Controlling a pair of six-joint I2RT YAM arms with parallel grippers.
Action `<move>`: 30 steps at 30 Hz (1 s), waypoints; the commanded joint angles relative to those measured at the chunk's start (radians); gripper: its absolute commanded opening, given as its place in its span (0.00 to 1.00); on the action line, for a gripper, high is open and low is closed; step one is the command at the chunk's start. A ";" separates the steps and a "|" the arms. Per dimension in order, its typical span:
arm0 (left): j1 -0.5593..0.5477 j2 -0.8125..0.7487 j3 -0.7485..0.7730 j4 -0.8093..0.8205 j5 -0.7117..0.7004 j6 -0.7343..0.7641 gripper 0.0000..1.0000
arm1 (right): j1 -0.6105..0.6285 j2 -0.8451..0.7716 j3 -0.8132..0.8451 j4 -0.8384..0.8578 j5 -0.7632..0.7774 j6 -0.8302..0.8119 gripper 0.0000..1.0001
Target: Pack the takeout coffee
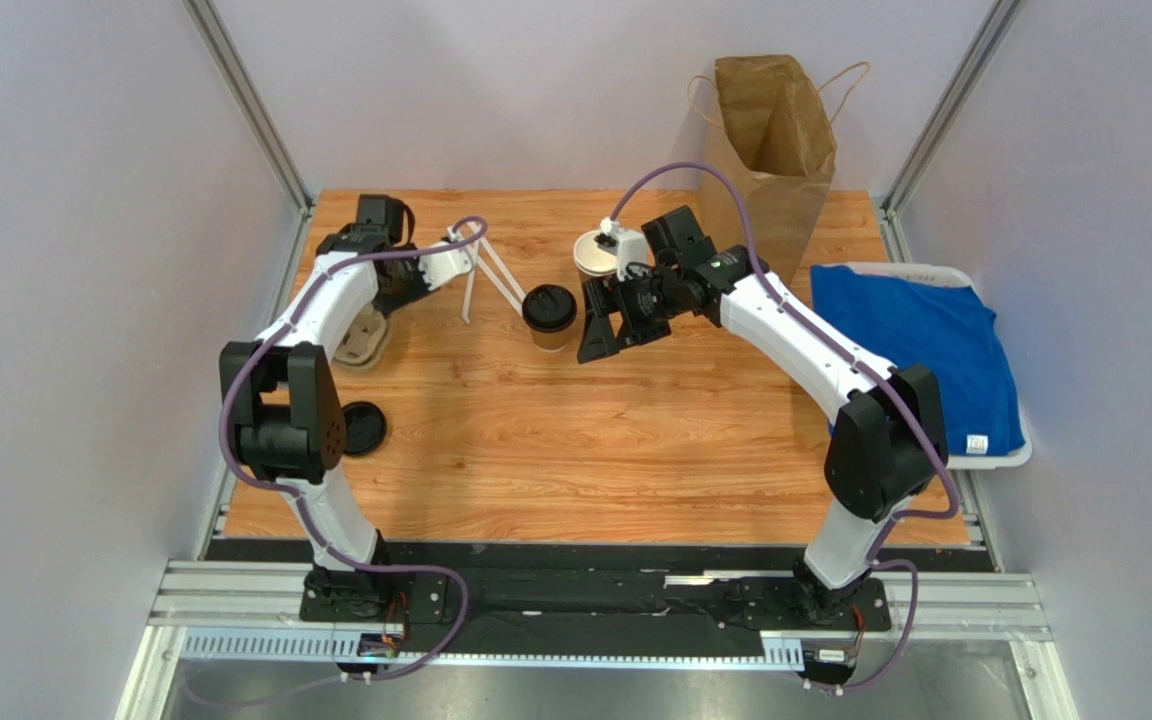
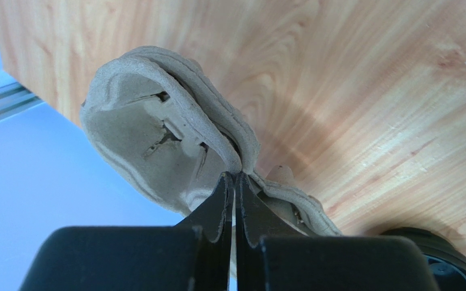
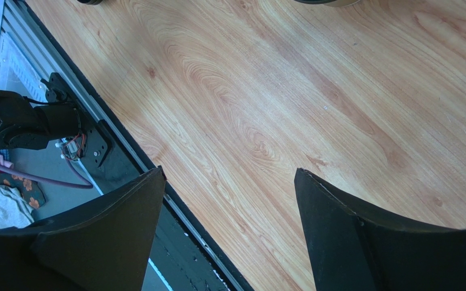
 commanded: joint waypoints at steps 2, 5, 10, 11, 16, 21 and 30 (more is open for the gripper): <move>-0.025 -0.055 -0.119 0.158 -0.028 0.023 0.00 | -0.004 -0.001 0.031 0.026 -0.016 0.015 0.83; -0.028 -0.041 -0.163 0.219 -0.043 0.026 0.00 | -0.004 -0.009 0.021 0.026 -0.007 0.009 0.83; -0.034 -0.087 -0.177 0.224 -0.068 0.037 0.00 | -0.004 -0.011 0.021 0.023 -0.002 0.004 0.83; -0.032 -0.099 -0.167 0.211 -0.066 0.031 0.00 | -0.004 -0.012 0.021 0.025 -0.002 0.006 0.83; -0.032 -0.176 -0.125 0.149 -0.068 0.042 0.00 | -0.004 -0.006 0.041 0.025 -0.018 0.016 0.83; -0.032 -0.252 -0.102 0.115 -0.040 0.072 0.00 | -0.006 -0.015 0.069 0.025 -0.031 0.019 0.83; -0.083 -0.502 -0.169 -0.015 0.032 0.281 0.00 | -0.052 -0.063 0.153 -0.001 -0.065 -0.046 0.84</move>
